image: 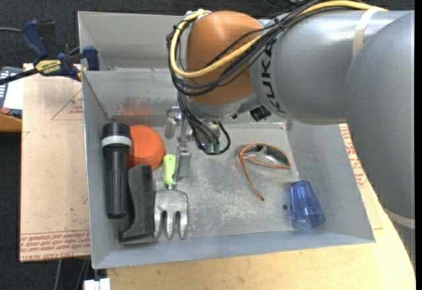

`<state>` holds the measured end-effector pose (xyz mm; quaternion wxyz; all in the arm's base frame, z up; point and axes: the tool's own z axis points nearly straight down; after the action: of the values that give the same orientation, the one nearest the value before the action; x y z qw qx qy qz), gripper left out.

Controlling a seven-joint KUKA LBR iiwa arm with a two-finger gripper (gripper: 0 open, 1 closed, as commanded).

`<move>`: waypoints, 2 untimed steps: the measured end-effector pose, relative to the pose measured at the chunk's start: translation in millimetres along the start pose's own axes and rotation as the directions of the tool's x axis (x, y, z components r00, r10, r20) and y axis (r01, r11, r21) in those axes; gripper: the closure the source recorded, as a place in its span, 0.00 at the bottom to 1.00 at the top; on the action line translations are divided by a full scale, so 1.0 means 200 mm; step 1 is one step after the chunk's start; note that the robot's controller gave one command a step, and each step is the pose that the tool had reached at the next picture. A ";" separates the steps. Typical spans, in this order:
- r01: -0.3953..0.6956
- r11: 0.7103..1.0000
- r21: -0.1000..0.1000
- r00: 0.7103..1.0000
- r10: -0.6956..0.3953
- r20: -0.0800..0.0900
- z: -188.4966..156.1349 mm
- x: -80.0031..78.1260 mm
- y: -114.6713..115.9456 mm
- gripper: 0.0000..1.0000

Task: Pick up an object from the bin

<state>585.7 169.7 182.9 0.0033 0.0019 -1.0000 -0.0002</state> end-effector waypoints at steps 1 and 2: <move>-0.004 1.000 -0.001 1.000 0.004 0.007 -0.02 -0.01 -0.01 0.00; 0.547 0.837 0.004 0.837 -0.547 0.018 0.50 -0.01 -0.01 0.00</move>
Offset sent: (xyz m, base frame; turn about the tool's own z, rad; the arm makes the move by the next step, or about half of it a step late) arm -0.0021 -0.0028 -0.1129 -0.6386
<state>587.0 168.6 83.8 -0.0059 0.2870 -0.9579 -0.0017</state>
